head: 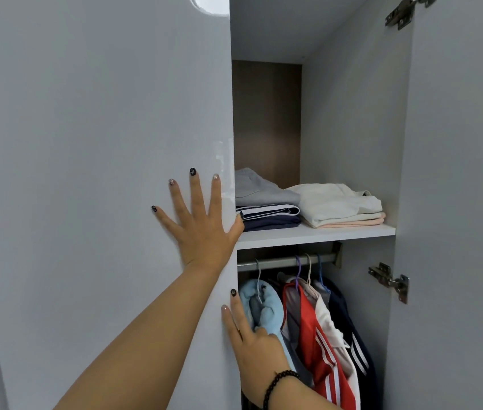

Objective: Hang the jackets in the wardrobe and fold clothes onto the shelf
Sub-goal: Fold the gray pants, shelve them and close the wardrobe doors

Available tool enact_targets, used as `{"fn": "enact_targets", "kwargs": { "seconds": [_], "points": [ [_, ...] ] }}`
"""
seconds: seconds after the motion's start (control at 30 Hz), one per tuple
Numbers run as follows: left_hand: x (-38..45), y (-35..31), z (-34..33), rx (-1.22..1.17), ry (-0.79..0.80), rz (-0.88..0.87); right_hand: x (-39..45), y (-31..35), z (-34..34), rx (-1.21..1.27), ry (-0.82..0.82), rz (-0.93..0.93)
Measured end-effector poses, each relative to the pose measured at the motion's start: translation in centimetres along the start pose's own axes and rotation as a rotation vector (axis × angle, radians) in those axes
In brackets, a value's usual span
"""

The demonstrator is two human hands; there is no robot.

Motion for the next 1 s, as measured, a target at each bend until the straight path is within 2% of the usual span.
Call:
{"fn": "enact_targets", "kwargs": {
  "seconds": [0.13,0.3,0.4,0.53,0.8,1.0],
  "points": [
    [-0.1,0.8,1.0,0.023,0.084,-0.069,-2.0,-1.2,2.9,0.118,0.081,0.015],
    [-0.4,1.8,3.4,0.086,0.151,-0.147,-8.0,-6.1,8.0,-0.053,0.038,-0.047],
    [-1.0,1.0,5.7,0.095,0.231,-0.052,-11.7,-9.6,11.6,-0.150,0.005,-0.099],
    [-4.1,-4.0,9.9,-0.093,0.311,0.005,-17.0,-13.8,17.1,-0.252,-0.092,-0.121],
    [-15.7,-17.6,18.6,-0.405,0.469,-0.199,-29.5,-21.3,29.8,-0.534,-0.486,-0.031],
    [-25.2,-25.0,22.3,-0.812,0.887,-0.071,-35.8,-26.3,33.5,-0.671,-0.543,0.169]
  ]
}}
Point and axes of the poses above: each hand's wrist, its own x-axis towards the middle knuckle, its own z-axis out of the back of the hand, y = z × x, the point moved 2 cm from there along x, towards the middle knuckle, and after that the axes turned 15 degrees about z, right-handed, at the moved point
